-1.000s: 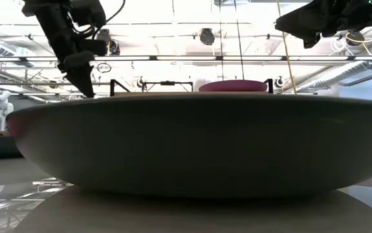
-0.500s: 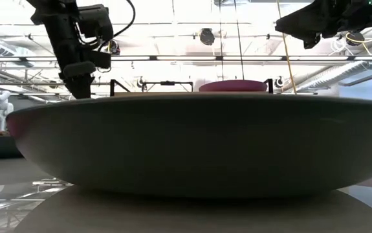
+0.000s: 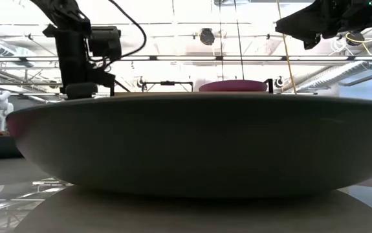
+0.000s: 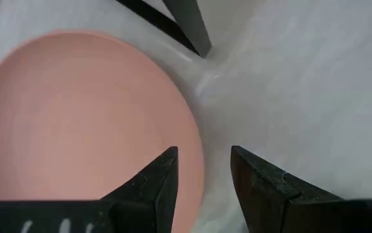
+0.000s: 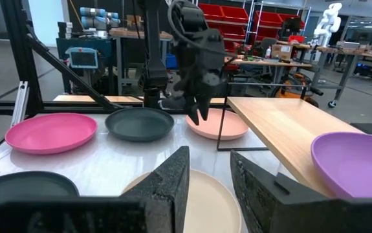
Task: Place and stack plates onto a shelf
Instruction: Stack the light pink plate on top of the purple plate on the shelf
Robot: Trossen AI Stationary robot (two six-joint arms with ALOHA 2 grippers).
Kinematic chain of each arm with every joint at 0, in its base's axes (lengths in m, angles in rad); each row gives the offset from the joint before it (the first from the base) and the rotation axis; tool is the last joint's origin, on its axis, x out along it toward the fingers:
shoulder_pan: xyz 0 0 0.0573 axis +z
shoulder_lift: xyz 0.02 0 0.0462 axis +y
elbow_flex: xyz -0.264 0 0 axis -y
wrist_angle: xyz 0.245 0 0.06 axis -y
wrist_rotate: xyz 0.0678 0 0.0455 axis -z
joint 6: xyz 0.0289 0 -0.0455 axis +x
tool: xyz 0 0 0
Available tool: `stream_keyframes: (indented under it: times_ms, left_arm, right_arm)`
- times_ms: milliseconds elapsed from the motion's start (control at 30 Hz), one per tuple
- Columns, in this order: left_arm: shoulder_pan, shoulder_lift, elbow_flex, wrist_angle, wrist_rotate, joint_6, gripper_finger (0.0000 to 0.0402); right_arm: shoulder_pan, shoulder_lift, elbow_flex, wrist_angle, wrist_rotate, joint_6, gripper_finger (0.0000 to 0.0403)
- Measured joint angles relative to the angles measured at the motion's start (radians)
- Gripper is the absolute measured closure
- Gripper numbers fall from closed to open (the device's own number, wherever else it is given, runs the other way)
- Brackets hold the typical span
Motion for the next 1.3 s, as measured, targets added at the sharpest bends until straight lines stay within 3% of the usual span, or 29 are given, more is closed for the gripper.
stream_keyframes:
  times_ms: [133, 500, 767, 867, 1067, 1300]
  left_arm:
    - [0.000, 0.044, 0.000, 0.003, -0.071, 0.022, 0.0254]
    - [0.009, 0.040, -0.114, 0.131, -0.023, -0.003, 0.0254]
    - [0.012, 0.040, -0.168, 0.131, -0.088, -0.068, 0.0255]
    - [0.012, 0.040, -0.168, 0.130, -0.088, -0.069, 0.0279]
    - [0.012, 0.036, -0.167, 0.114, -0.079, -0.069, 0.0385]
    - [0.013, -0.073, -0.130, -0.022, -0.136, -0.146, 0.0391]
  right_arm:
    - [0.000, 0.000, 0.000, 0.000, 0.000, 0.000, 0.0305]
    - [0.000, 0.000, 0.000, -0.015, 0.000, 0.006, 0.0305]
    - [0.000, 0.000, 0.000, -0.014, 0.000, 0.008, 0.0305]
    - [0.000, 0.000, 0.000, -0.014, 0.000, 0.014, 0.0305]
    - [0.000, 0.000, 0.000, -0.014, 0.000, 0.018, 0.0305]
    - [0.000, 0.000, 0.000, -0.014, 0.000, 0.017, 0.0305]
